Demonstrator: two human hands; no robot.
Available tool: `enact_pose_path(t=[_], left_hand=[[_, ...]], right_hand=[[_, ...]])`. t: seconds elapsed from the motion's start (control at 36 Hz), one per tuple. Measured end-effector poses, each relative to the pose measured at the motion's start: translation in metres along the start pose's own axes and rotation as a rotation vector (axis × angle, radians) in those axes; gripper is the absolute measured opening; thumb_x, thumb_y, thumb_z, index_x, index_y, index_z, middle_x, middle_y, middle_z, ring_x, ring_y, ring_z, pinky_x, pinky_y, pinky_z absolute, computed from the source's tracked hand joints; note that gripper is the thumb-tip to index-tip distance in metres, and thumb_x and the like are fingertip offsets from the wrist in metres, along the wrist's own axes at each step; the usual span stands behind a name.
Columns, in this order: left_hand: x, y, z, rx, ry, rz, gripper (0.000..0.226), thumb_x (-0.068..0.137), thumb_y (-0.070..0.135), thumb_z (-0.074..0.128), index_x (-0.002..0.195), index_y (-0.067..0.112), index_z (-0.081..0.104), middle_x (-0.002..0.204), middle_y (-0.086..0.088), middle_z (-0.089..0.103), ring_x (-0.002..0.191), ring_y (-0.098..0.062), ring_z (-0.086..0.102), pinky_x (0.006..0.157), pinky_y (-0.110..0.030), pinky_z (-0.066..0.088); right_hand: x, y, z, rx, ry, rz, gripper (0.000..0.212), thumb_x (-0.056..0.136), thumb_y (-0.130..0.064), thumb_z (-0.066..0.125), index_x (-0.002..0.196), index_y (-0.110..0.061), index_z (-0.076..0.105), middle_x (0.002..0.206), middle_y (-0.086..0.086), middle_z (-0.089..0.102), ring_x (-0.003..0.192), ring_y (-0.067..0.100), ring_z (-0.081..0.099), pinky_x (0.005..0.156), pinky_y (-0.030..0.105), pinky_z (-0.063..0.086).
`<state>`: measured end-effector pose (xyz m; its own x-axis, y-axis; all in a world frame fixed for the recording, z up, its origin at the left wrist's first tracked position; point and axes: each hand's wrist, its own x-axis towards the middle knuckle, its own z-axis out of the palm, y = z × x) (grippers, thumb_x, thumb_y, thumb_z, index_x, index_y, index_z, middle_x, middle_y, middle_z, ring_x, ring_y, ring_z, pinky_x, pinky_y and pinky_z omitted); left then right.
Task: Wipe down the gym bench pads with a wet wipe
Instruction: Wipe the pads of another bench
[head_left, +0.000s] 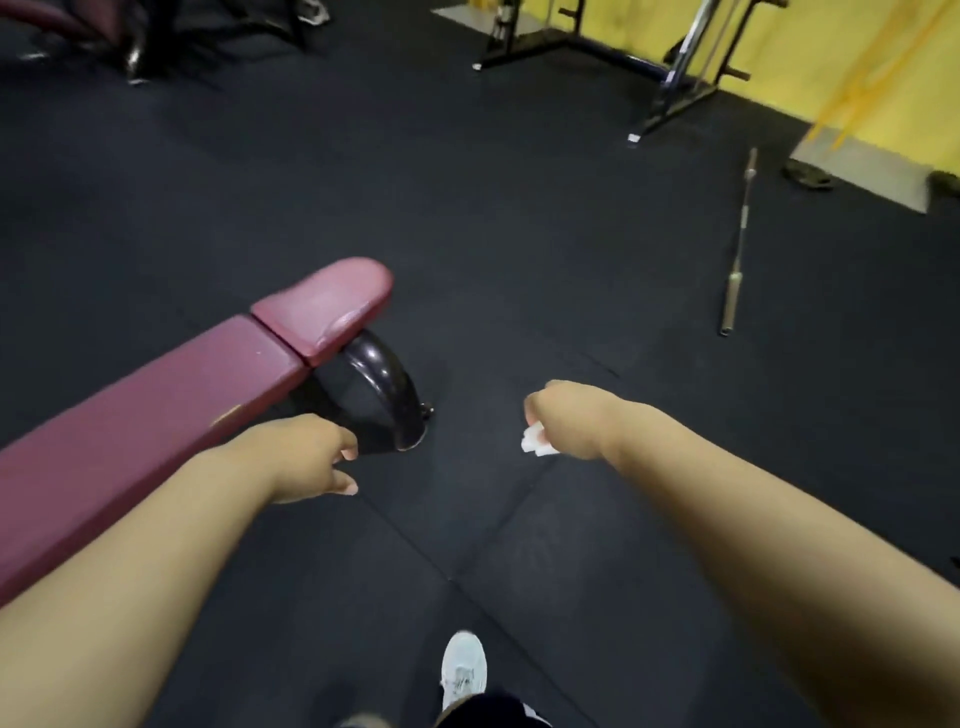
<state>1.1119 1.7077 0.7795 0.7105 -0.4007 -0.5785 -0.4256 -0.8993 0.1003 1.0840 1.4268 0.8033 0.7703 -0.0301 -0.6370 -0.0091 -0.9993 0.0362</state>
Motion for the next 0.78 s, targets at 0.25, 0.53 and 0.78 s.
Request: enact_pose_path(t=[0.25, 0.53, 0.78], left_hand=[[0.028, -0.07, -0.006, -0.233, -0.008, -0.184, 0.044, 0.084, 0.052, 0.06, 0.122, 0.03, 0.055, 0.121, 0.01, 0.058, 0.108, -0.012, 0.055, 0.09, -0.031, 0.046], [0.095, -0.191, -0.023, -0.294, -0.081, -0.288, 0.045, 0.085, 0.052, 0.059, 0.124, 0.03, 0.053, 0.124, 0.01, 0.055, 0.11, -0.015, 0.054, 0.092, -0.034, 0.046], [0.181, -0.29, -0.054, -0.272, -0.165, -0.245, 0.046, 0.087, 0.05, 0.057, 0.127, 0.028, 0.051, 0.126, 0.005, 0.054, 0.113, -0.019, 0.053, 0.086, -0.032, 0.044]], right_hand=[[0.106, -0.053, -0.075, -0.149, 0.036, -0.3, 0.023, 0.094, -0.021, 0.055, 0.111, -0.006, 0.06, 0.111, 0.01, 0.057, 0.086, 0.027, 0.057, 0.068, 0.029, 0.044], [0.234, -0.151, -0.121, -0.071, 0.039, -0.402, 0.028, 0.094, -0.019, 0.052, 0.119, -0.008, 0.055, 0.116, 0.011, 0.051, 0.089, 0.023, 0.05, 0.072, 0.028, 0.041], [0.347, -0.19, -0.156, 0.085, 0.031, -0.262, 0.026, 0.093, -0.024, 0.051, 0.114, -0.01, 0.055, 0.109, 0.006, 0.051, 0.088, 0.023, 0.05, 0.07, 0.028, 0.038]])
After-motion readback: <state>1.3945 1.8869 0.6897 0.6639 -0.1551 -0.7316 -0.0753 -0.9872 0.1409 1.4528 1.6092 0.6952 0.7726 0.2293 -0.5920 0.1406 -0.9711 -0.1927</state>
